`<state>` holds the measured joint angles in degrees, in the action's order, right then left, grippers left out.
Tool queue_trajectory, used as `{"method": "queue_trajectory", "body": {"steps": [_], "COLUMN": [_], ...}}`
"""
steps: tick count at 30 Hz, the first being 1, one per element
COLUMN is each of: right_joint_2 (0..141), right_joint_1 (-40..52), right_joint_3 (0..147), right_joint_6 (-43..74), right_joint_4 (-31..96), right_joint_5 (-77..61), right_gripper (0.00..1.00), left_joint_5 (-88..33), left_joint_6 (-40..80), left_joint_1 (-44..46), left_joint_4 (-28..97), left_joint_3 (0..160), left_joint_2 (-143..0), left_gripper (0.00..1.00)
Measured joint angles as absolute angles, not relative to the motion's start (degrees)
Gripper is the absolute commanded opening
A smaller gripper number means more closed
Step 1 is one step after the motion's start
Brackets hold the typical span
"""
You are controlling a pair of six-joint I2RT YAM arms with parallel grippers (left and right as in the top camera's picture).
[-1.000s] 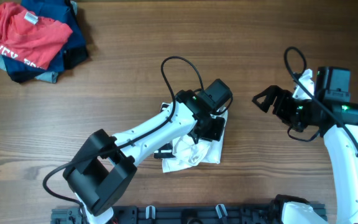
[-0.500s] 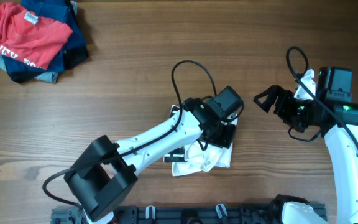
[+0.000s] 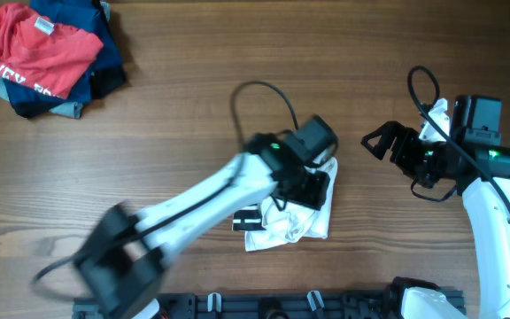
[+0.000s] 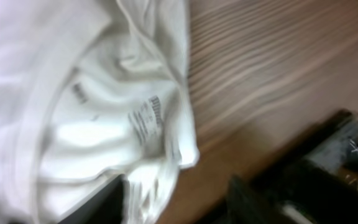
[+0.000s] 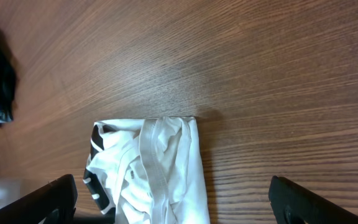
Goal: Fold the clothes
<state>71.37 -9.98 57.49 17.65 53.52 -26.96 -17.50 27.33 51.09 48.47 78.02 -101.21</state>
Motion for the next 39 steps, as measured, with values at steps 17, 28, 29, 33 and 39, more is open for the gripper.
{"method": "queue_trajectory", "body": {"steps": [17,28,29,33,39], "right_joint_2": [71.37,71.37,71.37,71.37,71.37], "right_joint_1": [-9.98,-9.98,-9.98,-9.98,-9.98], "right_joint_3": [57.49,57.49,57.49,57.49,57.49], "right_joint_6": [17.87,17.65,17.65,17.65,17.65], "right_joint_4": [53.49,53.52,53.52,53.54,53.56], "right_joint_5": [-27.03,-27.03,-27.03,-27.03,-27.03], "right_gripper": [0.99,1.00,1.00,0.99,0.99], "left_joint_5": [-15.99,-20.49,-20.62,-20.93,-20.95], "left_joint_6": [31.42,32.56,32.47,32.45,32.49], "left_joint_1": [48.60,51.81,51.81,51.81,51.81], "left_joint_4": [59.24,52.14,51.90,51.13,51.11], "left_joint_3": [69.43,68.77,68.77,68.73,68.73], "left_joint_2": [-93.27,-103.74,-103.74,-103.74,-103.74], "left_gripper": [0.72,0.42,0.39,0.22,0.04]}}
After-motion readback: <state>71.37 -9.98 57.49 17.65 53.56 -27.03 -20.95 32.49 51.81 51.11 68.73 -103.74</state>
